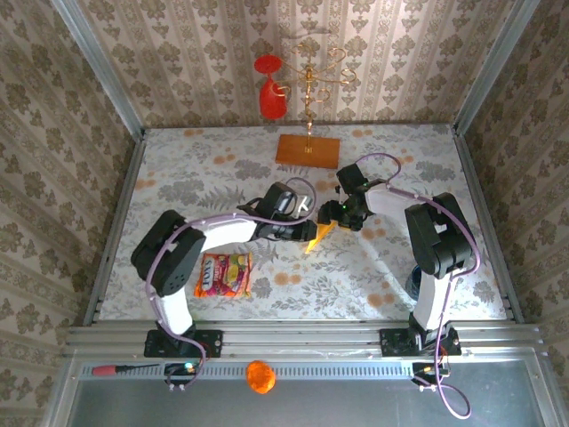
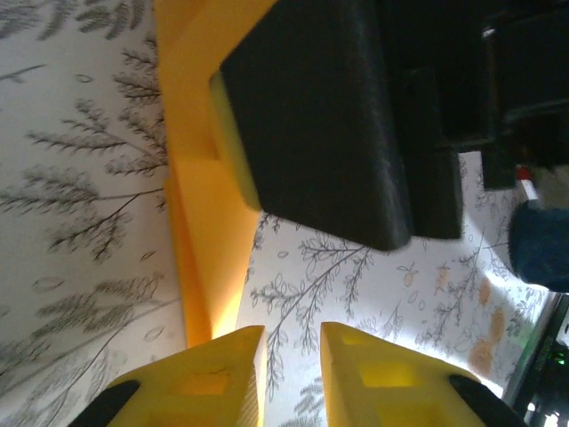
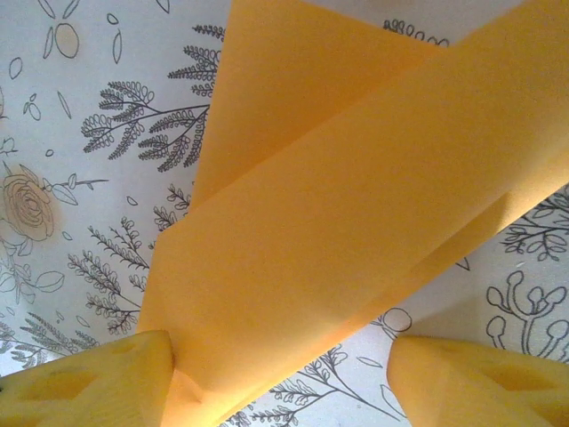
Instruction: Fold a paper plane with a square sheet of paper (pick it up from the middle)
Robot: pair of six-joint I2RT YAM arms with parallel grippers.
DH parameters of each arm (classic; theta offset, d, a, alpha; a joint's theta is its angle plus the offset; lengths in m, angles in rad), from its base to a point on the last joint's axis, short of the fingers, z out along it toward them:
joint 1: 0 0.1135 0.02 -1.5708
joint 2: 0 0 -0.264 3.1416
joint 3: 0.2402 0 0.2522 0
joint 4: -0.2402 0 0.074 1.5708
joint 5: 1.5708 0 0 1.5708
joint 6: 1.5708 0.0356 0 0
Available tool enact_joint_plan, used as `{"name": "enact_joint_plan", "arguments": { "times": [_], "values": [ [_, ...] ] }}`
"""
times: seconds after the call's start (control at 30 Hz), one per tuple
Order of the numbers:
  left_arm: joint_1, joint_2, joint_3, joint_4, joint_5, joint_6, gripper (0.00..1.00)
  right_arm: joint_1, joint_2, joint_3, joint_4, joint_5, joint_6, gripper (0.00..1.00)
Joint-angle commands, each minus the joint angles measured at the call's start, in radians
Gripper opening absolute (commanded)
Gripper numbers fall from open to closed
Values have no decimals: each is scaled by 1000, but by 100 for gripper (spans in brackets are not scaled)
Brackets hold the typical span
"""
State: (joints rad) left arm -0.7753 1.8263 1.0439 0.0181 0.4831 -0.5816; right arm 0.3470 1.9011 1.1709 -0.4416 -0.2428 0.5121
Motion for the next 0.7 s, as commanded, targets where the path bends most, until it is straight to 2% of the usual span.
{"name": "enact_joint_plan", "arguments": {
  "times": [0.0,0.67],
  "values": [
    [-1,39,37,55,41,-38,21,-9,134,-49,10,125,-6,72],
    [-4,116,36,36,48,-29,16,-9,142,-43,4,120,-2,71]
  ]
}}
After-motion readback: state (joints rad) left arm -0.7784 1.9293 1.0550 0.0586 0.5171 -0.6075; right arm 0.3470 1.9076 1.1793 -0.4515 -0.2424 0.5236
